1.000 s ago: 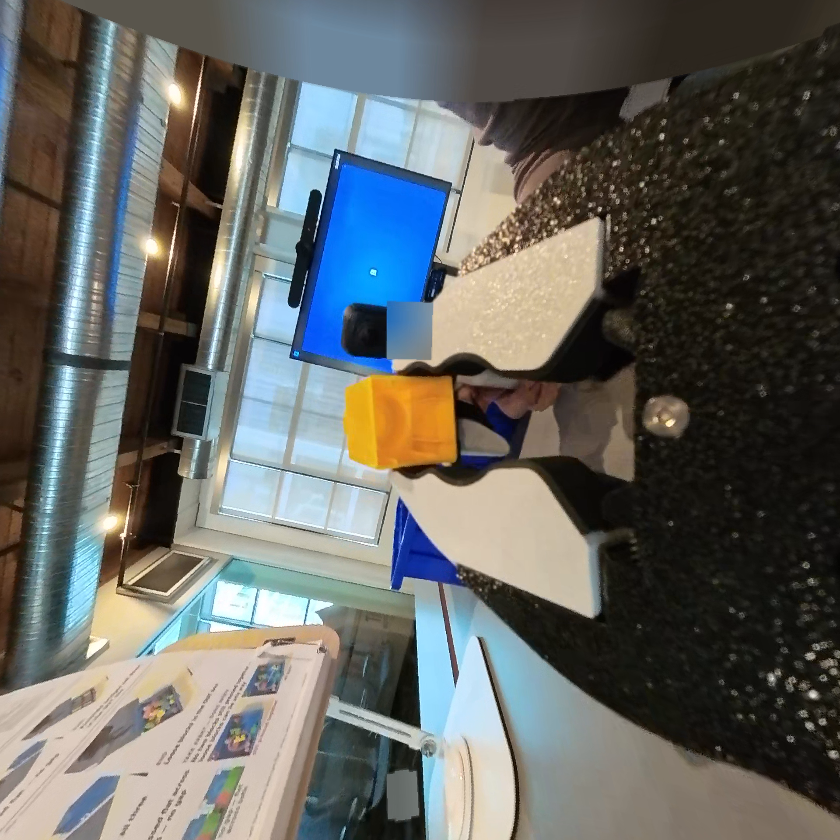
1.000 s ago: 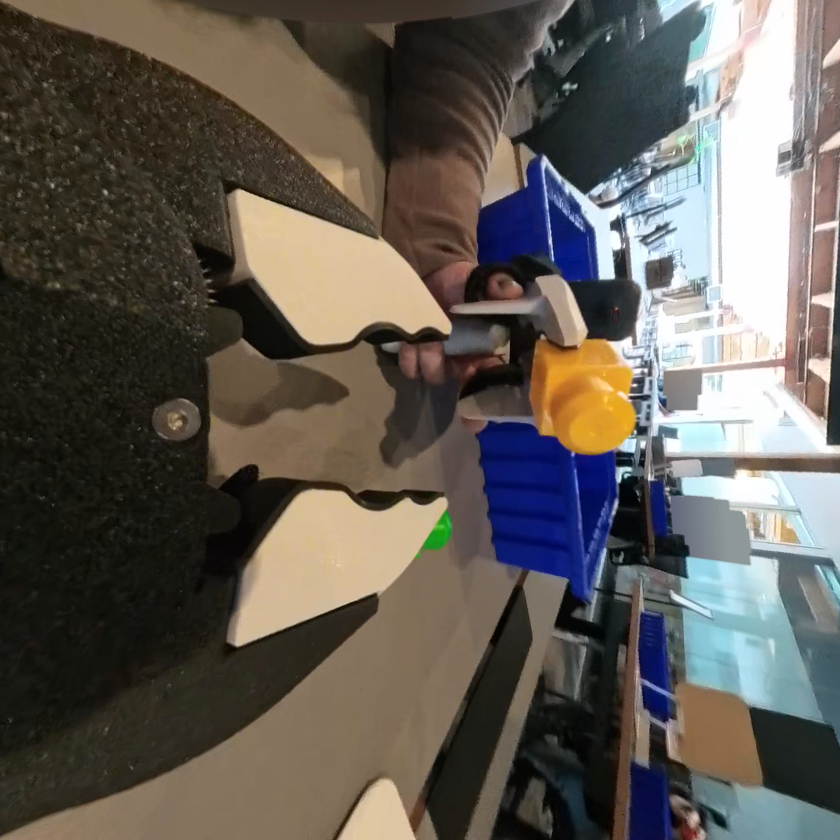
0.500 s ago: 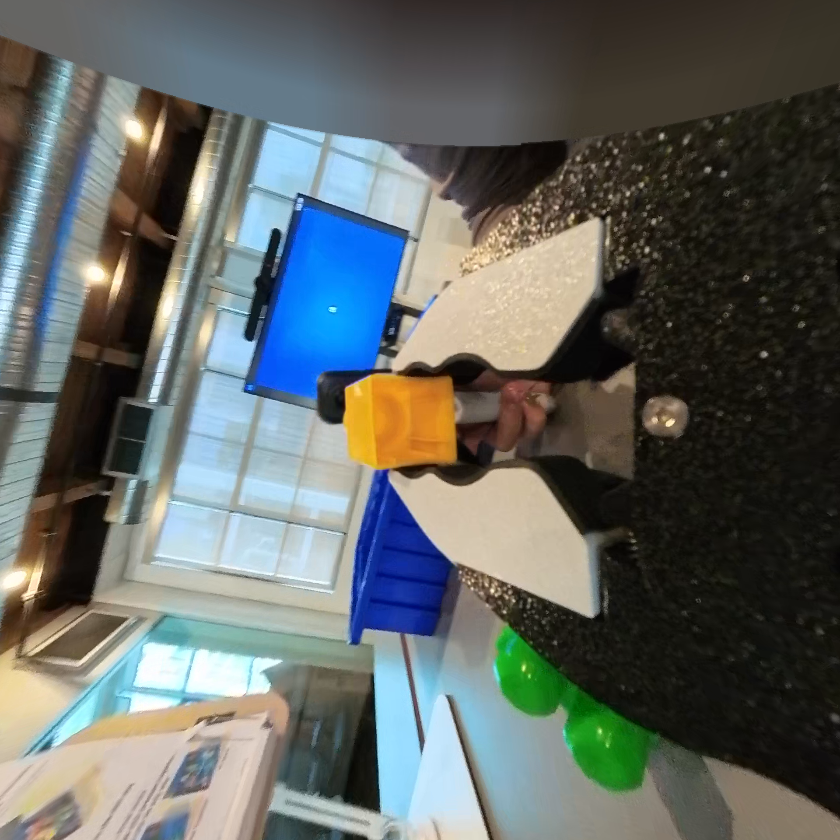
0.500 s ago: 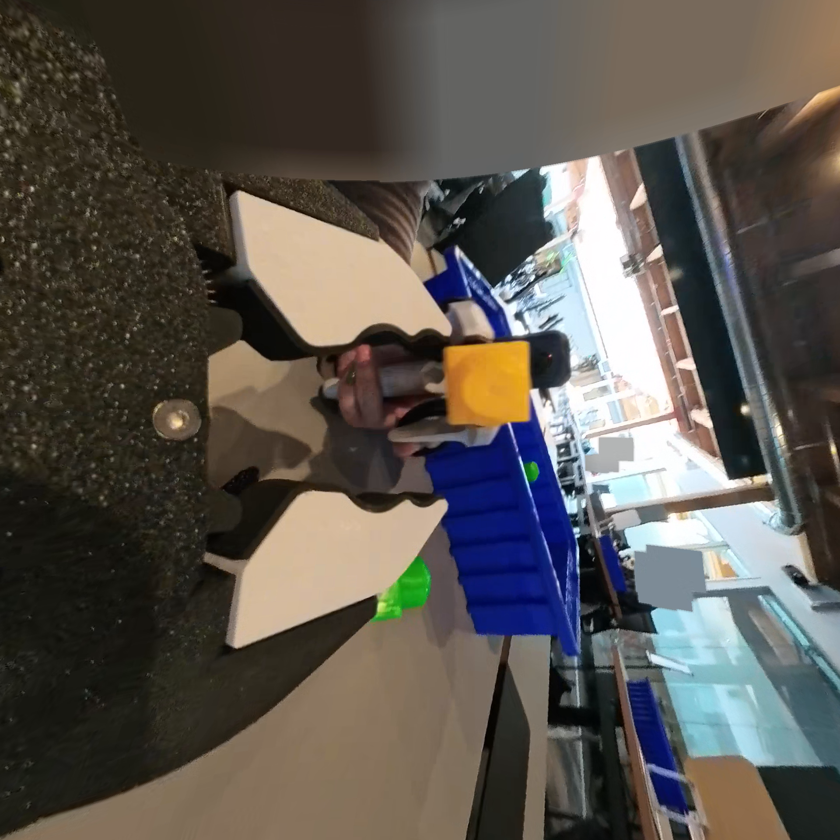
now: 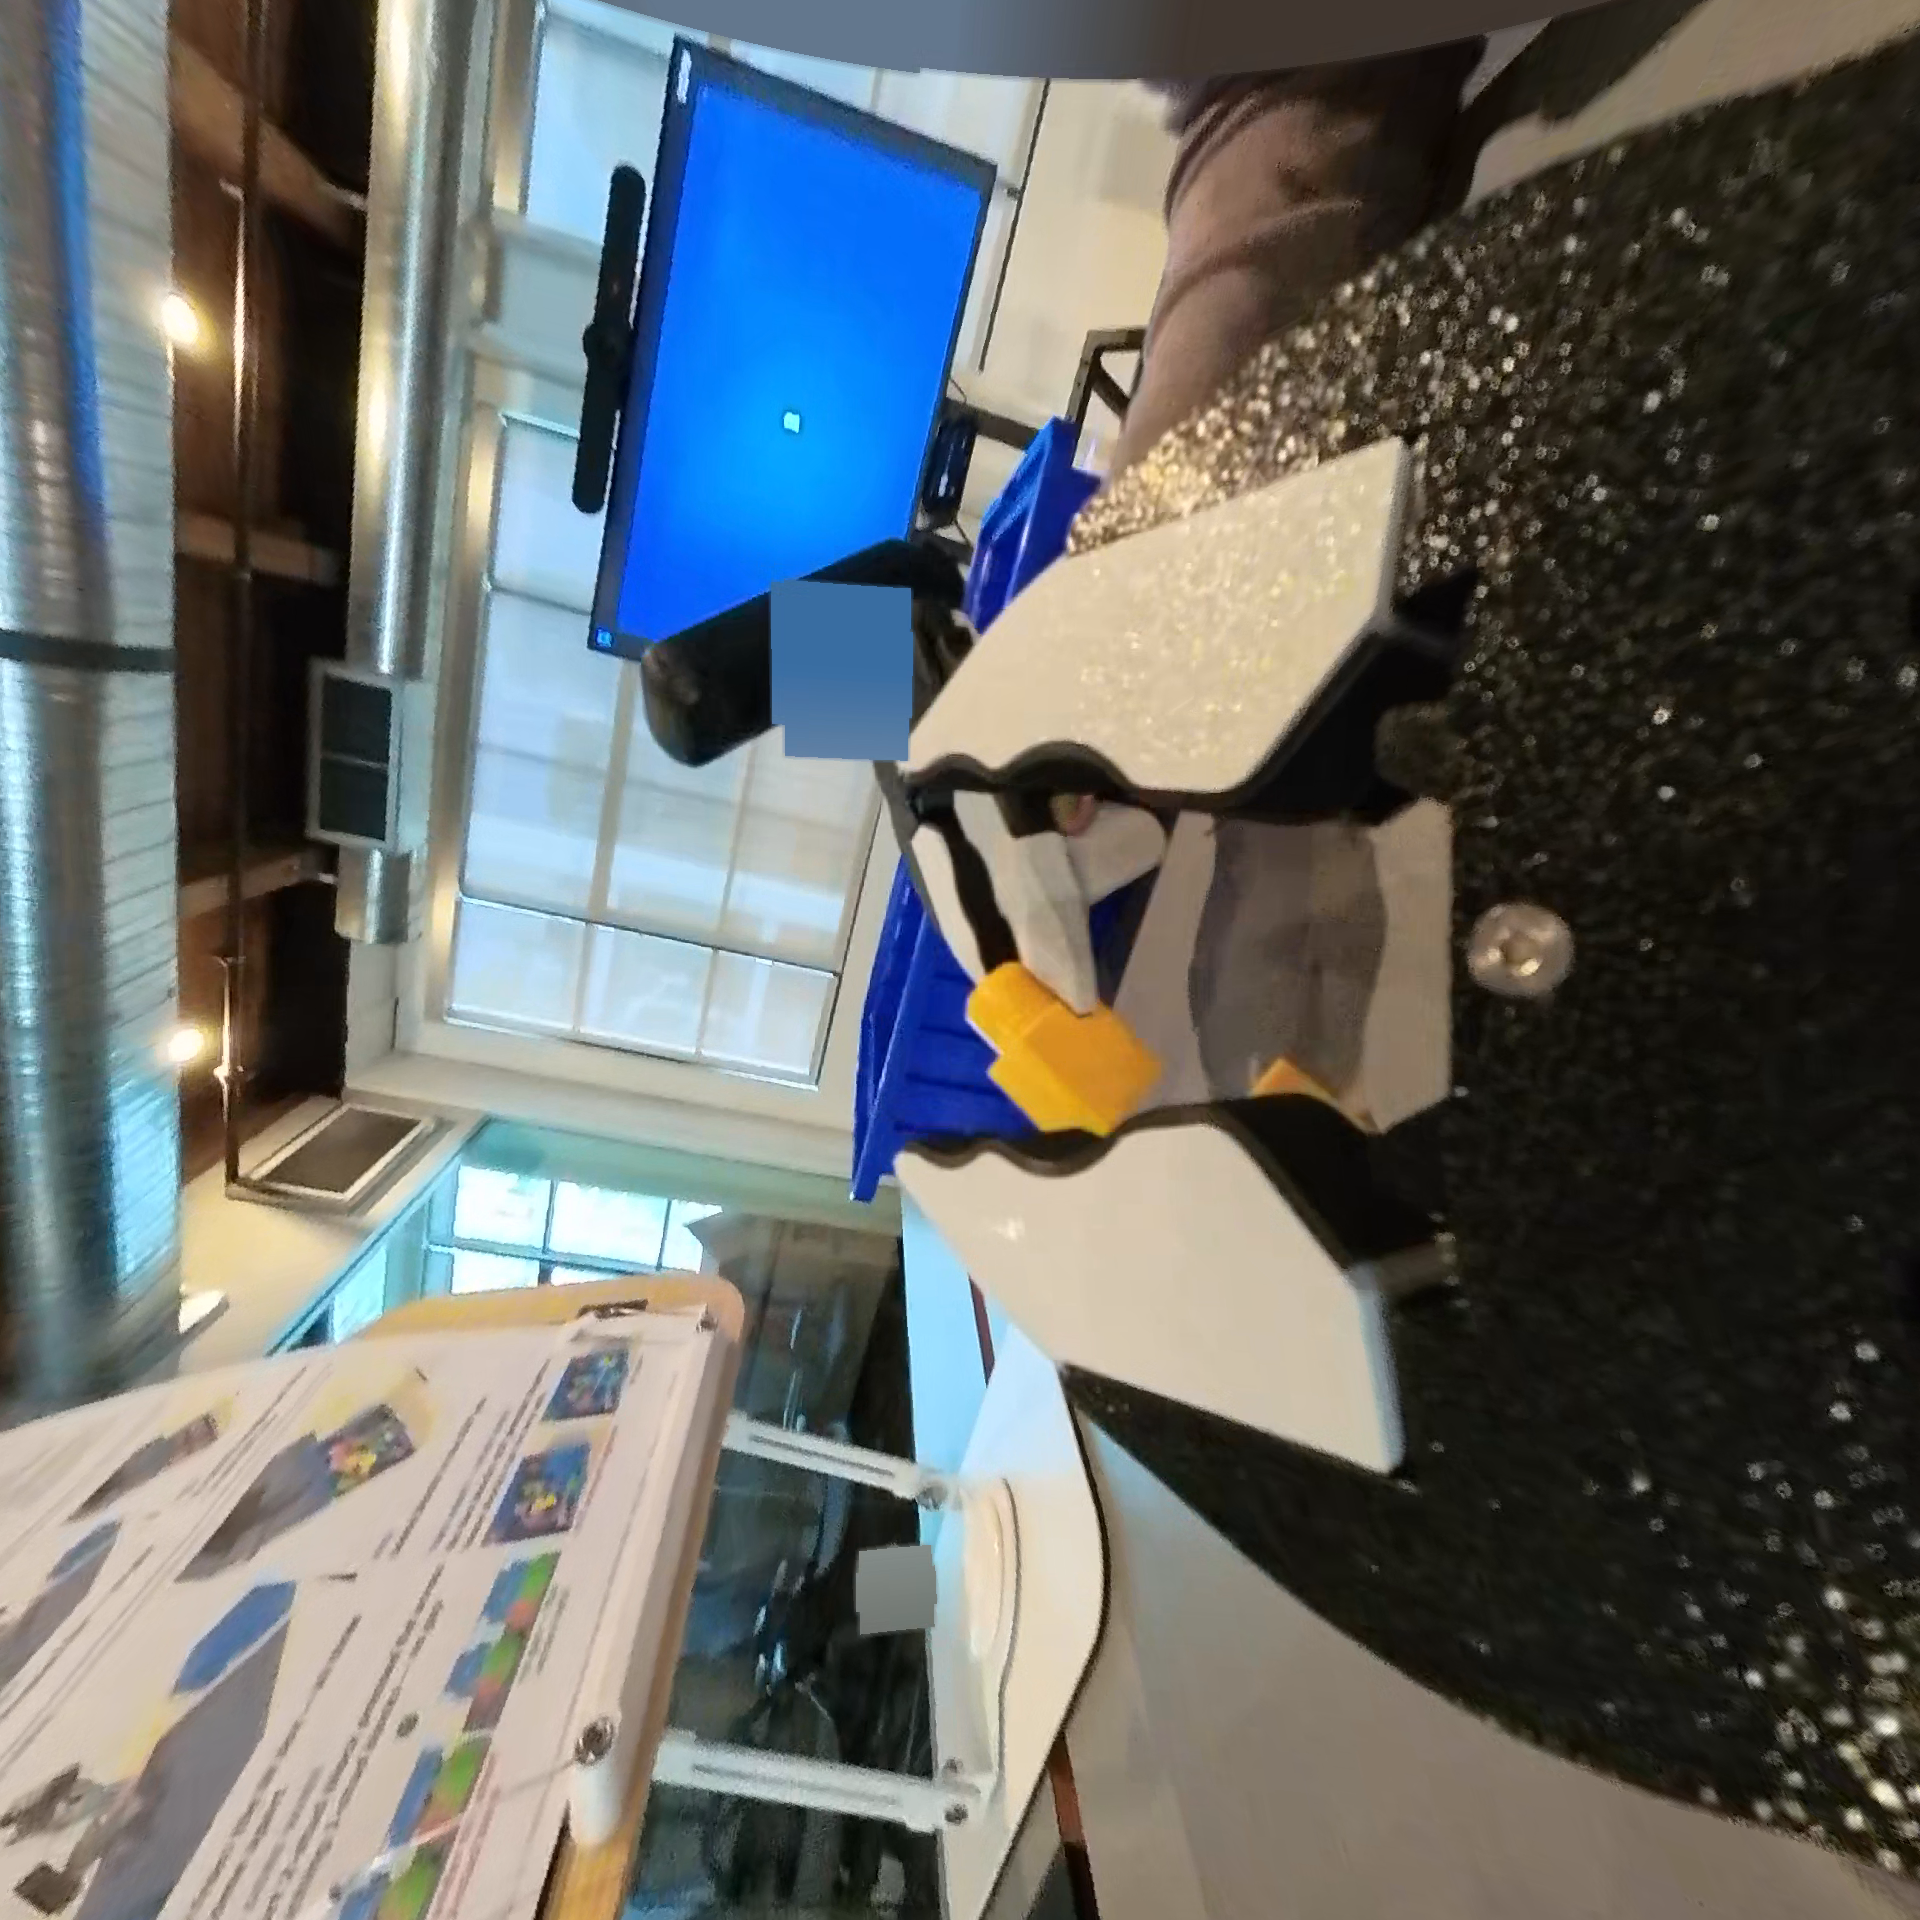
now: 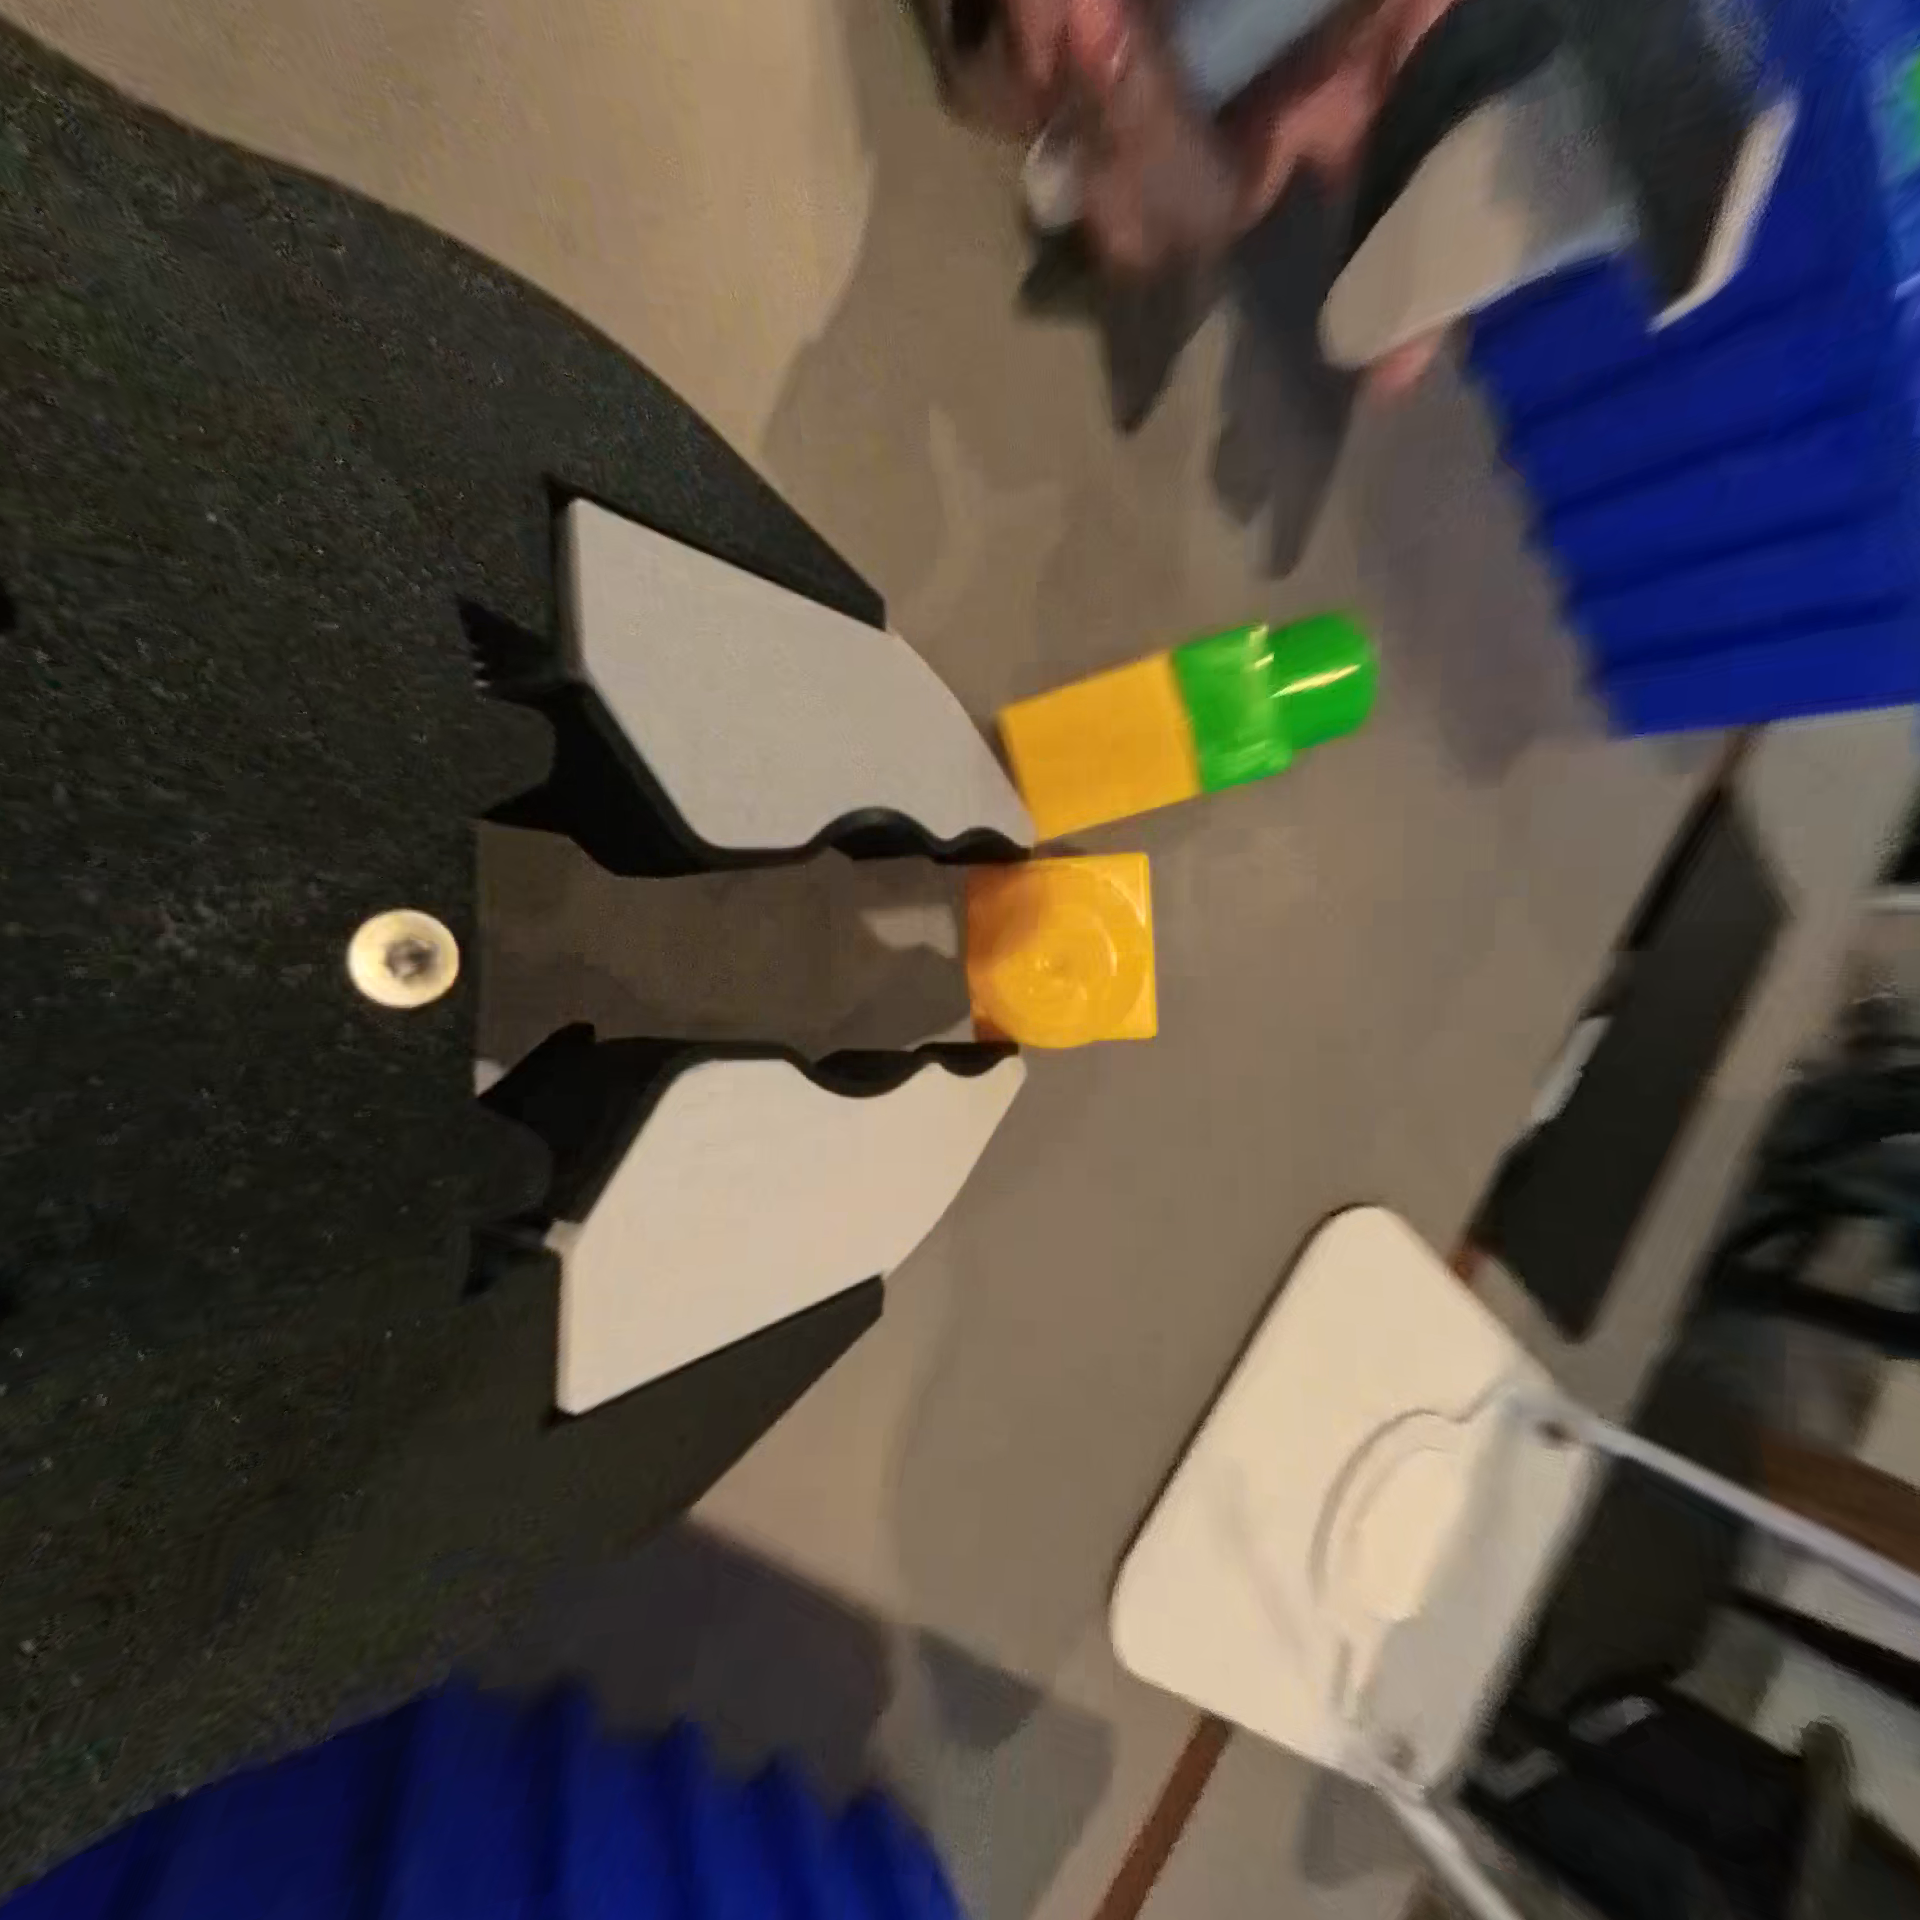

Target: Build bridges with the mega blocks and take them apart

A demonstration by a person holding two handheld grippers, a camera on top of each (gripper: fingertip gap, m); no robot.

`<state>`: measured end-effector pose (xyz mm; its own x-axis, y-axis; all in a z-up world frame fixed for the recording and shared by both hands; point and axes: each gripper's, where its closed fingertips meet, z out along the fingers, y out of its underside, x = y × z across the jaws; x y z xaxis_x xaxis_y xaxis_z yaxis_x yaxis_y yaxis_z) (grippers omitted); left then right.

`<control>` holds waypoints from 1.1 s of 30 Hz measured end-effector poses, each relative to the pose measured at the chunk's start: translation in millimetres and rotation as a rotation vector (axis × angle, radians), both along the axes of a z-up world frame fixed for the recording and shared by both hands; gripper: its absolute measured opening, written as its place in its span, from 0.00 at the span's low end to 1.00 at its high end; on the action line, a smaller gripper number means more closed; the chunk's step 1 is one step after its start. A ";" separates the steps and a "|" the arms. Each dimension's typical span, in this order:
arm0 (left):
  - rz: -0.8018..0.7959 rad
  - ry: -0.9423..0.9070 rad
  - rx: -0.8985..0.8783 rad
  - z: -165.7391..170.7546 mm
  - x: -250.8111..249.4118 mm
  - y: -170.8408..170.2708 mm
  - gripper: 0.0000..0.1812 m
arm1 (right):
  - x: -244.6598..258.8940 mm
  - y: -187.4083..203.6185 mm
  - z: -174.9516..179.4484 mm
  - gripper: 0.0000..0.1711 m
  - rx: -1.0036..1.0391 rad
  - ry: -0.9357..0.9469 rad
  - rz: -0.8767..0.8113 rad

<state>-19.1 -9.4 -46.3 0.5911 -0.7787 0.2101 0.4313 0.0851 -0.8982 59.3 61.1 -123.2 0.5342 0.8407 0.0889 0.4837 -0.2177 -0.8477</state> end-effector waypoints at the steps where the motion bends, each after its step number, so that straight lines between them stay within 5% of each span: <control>1: 0.014 0.011 0.002 -0.7 0.3 0.8 0.34 | 1.6 0.0 -7.2 0.19 -0.010 -0.054 -0.013; 7: 0.045 0.019 0.004 -1.5 -1.5 3.1 0.33 | -0.7 -1.7 -30.5 0.19 -0.046 -0.136 -0.007; 11: 0.080 -0.009 -0.005 -0.4 -9.4 6.6 0.33 | -14.2 -6.9 -5.1 0.40 0.090 -0.032 0.061; 16: 0.145 -0.033 -0.001 1.8 -19.8 10.5 0.33 | -58.9 -49.8 0.8 0.44 0.206 0.029 0.259; 23: 0.200 -0.039 0.009 3.2 -28.4 12.2 0.32 | -85.7 -35.5 -18.2 0.51 0.119 0.005 0.256; 27: 0.200 -0.044 0.007 3.1 -29.0 12.8 0.32 | -83.9 -24.7 -29.0 0.44 0.031 -0.019 0.224; 29: 0.203 -0.040 0.008 2.9 -28.7 13.3 0.32 | -81.6 -23.6 -35.2 0.22 -0.013 -0.035 0.207; 33: 0.226 -0.022 0.020 3.2 -29.5 13.0 0.32 | -75.9 -22.1 -14.7 0.21 0.065 0.029 0.202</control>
<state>-48.6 3.7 -43.1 0.7467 -0.6309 0.2110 0.4191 0.1998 -0.8857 -16.6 39.0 -137.9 0.3585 0.9240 0.1335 0.4869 -0.0630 -0.8712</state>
